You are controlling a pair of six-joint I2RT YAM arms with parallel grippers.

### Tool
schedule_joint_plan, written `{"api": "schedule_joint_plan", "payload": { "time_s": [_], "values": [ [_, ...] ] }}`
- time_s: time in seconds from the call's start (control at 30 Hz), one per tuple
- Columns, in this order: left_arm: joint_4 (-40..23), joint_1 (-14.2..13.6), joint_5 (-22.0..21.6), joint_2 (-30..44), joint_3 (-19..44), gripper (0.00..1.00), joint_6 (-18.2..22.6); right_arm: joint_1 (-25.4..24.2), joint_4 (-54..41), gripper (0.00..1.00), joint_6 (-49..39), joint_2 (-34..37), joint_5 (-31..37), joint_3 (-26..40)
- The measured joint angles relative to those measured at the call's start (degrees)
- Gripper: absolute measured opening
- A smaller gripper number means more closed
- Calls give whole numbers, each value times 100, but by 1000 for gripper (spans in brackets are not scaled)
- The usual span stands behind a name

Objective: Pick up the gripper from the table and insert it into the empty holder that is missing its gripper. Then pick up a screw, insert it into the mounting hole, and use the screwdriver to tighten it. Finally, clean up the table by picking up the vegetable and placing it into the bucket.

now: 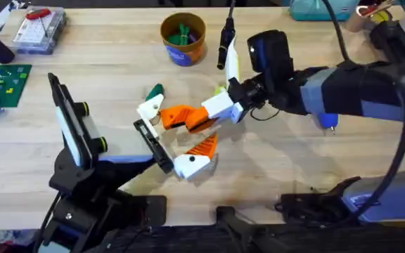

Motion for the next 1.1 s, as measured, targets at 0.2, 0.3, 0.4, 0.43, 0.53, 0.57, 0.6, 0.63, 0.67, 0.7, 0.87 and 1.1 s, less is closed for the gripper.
{"api": "schedule_joint_plan", "payload": {
  "time_s": [0.2, 0.3, 0.4, 0.43, 0.53, 0.57, 0.6, 0.63, 0.67, 0.7, 0.87, 1.1],
  "values": [
    [0, 0, -28, 0, 0, 991, 0, 20, 175, 16, 39, 2, -4, 0],
    [0, 0, -41, 0, 0, 991, 0, 27, 192, 16, 63, 0, -4, 0],
    [0, 0, -42, 0, 0, 991, 0, 27, 204, 16, 79, 0, -4, 0],
    [0, 0, -42, 0, 0, 991, 0, 27, 204, 16, 81, 0, -4, 0],
    [0, 0, -42, 0, 0, 991, 0, 27, 202, 16, 101, -14, -2, 0],
    [0, 0, -42, 0, 0, 991, 0, 27, 205, 16, 118, -27, 0, 0],
    [0, 0, -38, -2, 0, 991, 0, 27, 204, 16, 144, -47, -2, 0],
    [0, 0, -36, 0, 0, 991, 0, 27, 198, 16, 174, -64, -2, 0],
    [0, 0, -24, 0, 0, 991, 0, 27, 162, 16, 214, -88, -2, 2],
    [0, -2, -15, 0, 0, 991, 0, 27, 120, 16, 231, -107, 0, 4],
    [-2, -2, 28, -2, 2, 991, 0, -12, -479, 16, 53, -138, 3, 32],
    [-2, -2, 43, 0, 2, 991, 0, -50, -579, 16, -248, -139, 2, 33]
  ]
}}
